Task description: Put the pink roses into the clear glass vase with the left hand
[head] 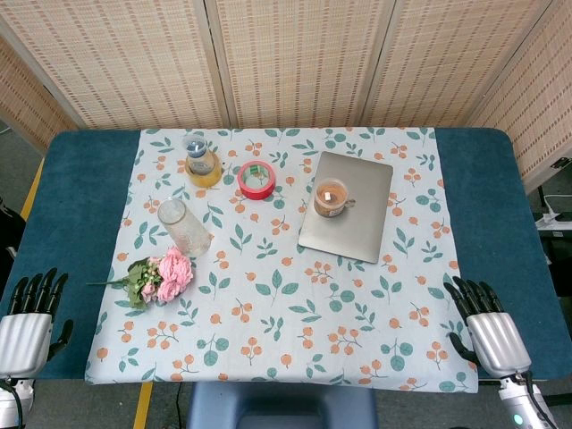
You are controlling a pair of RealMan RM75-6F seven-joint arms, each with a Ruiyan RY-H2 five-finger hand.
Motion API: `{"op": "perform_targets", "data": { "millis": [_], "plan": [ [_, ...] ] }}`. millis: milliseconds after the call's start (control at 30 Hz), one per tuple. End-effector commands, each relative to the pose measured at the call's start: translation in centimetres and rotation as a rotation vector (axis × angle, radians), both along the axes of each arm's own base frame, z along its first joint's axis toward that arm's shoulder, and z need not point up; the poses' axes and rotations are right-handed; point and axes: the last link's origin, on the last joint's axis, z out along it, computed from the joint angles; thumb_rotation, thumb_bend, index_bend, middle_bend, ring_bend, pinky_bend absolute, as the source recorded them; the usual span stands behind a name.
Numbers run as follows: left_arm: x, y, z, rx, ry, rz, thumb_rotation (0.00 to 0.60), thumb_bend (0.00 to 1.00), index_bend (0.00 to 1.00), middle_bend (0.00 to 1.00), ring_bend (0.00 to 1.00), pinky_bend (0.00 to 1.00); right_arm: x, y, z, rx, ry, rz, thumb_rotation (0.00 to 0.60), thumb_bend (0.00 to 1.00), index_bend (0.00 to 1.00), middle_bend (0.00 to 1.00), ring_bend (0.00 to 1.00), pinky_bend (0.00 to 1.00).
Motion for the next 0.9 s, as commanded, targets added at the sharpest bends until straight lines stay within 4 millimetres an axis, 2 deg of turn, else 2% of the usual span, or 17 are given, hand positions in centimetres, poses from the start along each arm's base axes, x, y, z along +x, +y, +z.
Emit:
{"op": "perform_targets", "data": {
  "millis": [33, 133, 267, 467, 567, 700, 900],
  "plan": [
    [0.1, 0.1, 0.0, -0.002, -0.009, -0.009, 0.6, 0.41, 0.0, 0.0, 0.0, 0.07, 0.0, 0.0, 0.0, 0.0, -0.001, 0.0, 0.6, 0.29, 0.0, 0.0, 0.0, 0.0],
    [0.5, 0.3, -1.0, -0.05, -0.072, -0.041, 0.6, 0.41, 0.0, 0.0, 0.0, 0.08, 0.0, 0.0, 0.0, -0.001, -0.002, 0.001, 0.6, 0.3, 0.0, 0.0, 0.0, 0.0],
    [0.8, 1.9, -4.0, -0.219, -0.244, -0.024, 0.6, 0.41, 0.0, 0.0, 0.0, 0.08, 0.0, -0.1, 0.0, -0.002, -0.001, -0.001, 0.6, 0.3, 0.0, 0.0, 0.0, 0.0],
    [1.0, 6.5, -7.8, -0.332, -0.213, 0.063, 0.596, 0.39, 0.0, 0.0, 0.0, 0.11, 0.0, 0.0, -0.1, 0.009, -0.004, 0.001, 0.6, 0.3, 0.0, 0.0, 0.0, 0.0],
    [1.6, 8.2, -9.1, -0.345, -0.199, 0.083, 0.56, 0.39, 0.0, 0.0, 0.0, 0.11, 0.1, 0.1, 0.0, 0.007, -0.005, 0.004, 0.6, 0.3, 0.0, 0.0, 0.0, 0.0],
    [2.2, 9.9, -10.4, -0.361, -0.192, 0.116, 0.519, 0.39, 0.0, 0.0, 0.0, 0.11, 0.0, 0.0, -0.1, 0.015, -0.005, 0.002, 0.6, 0.29, 0.0, 0.0, 0.0, 0.0],
    [3.8, 11.8, -11.4, -0.353, -0.202, 0.117, 0.512, 0.38, 0.0, 0.0, 0.0, 0.14, -0.1, -0.2, -0.2, 0.024, -0.002, -0.006, 0.6, 0.29, 0.0, 0.0, 0.0, 0.0]
  ]
}}
